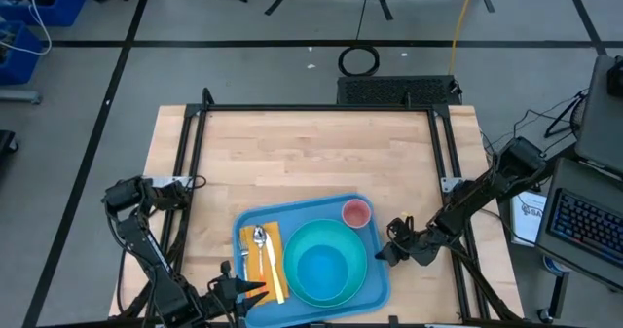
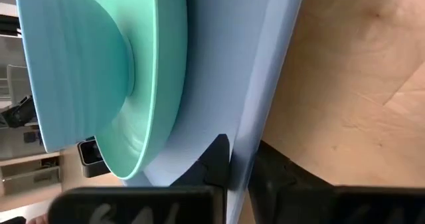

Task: Set up tray
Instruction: Move the serving tray to the center of the table

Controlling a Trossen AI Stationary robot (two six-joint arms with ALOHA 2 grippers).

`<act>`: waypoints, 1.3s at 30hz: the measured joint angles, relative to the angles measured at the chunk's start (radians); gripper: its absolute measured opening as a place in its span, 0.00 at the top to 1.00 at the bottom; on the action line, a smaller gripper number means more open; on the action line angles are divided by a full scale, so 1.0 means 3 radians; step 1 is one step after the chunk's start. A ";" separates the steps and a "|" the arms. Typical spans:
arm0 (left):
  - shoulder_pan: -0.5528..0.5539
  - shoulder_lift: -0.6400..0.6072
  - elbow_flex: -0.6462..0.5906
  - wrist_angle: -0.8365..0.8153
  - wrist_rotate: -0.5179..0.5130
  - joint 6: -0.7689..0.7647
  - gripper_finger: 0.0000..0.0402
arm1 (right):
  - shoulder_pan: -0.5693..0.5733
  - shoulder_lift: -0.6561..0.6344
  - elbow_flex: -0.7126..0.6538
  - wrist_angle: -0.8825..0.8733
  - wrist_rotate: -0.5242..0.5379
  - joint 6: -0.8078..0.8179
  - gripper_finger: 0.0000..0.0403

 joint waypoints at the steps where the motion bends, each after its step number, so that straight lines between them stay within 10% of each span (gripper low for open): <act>1: 0.0000 0.0000 0.0000 -0.0002 0.0000 -0.0003 0.74 | 0.0000 0.0000 0.0000 -0.0019 0.0017 0.0005 0.95; 39: 0.0000 0.0000 0.0001 -0.0003 -0.0004 -0.0024 0.74 | -0.0234 -0.0005 -0.0514 0.0283 0.0472 0.0459 0.96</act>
